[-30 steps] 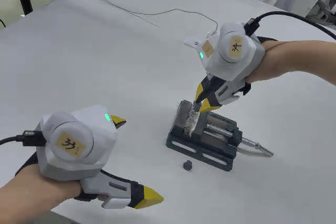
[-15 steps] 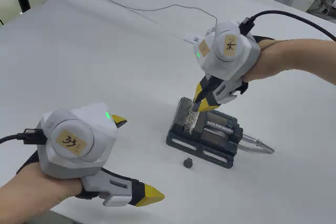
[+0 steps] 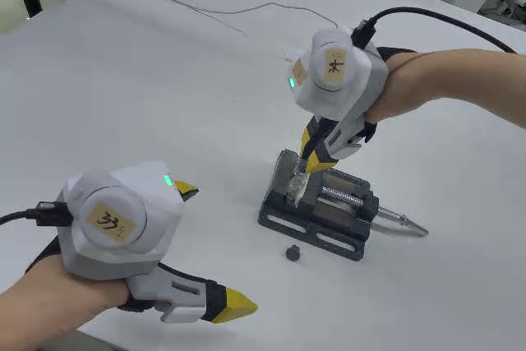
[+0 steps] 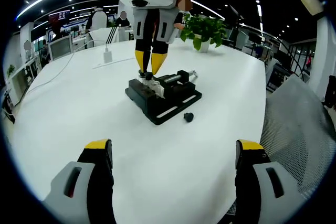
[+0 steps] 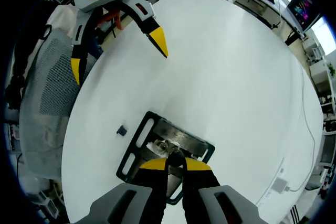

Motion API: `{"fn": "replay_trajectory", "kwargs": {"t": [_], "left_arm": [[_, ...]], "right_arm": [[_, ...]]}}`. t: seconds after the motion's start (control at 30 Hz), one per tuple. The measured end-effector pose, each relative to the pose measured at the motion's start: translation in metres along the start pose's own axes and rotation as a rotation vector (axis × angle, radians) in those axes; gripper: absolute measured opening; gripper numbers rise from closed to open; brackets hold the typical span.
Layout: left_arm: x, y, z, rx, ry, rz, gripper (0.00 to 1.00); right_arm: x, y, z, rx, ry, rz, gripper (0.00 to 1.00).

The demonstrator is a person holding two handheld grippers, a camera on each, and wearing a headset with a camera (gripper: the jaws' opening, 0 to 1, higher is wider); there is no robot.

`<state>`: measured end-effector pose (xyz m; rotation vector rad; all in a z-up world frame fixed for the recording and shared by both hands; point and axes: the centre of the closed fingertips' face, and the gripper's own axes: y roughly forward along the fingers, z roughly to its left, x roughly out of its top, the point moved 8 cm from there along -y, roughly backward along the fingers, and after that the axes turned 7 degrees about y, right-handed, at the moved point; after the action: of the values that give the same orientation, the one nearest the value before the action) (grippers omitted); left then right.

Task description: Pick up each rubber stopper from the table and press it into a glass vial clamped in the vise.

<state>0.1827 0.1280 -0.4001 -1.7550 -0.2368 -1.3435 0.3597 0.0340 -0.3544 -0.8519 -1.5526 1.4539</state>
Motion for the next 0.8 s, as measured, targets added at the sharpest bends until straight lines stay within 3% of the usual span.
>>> {"fn": "replay_trajectory", "kwargs": {"t": [0.37,0.8], "left_arm": [[0.000,0.003,-0.001,-0.015,-0.004,0.002,0.97],[0.000,0.008,-0.002,-0.030,-0.008,0.000,0.97]], "right_arm": [[0.003,0.002,-0.005,0.012,0.113,0.033,0.04],[0.010,-0.003,0.007,0.013,0.254,0.067,0.03]]}}
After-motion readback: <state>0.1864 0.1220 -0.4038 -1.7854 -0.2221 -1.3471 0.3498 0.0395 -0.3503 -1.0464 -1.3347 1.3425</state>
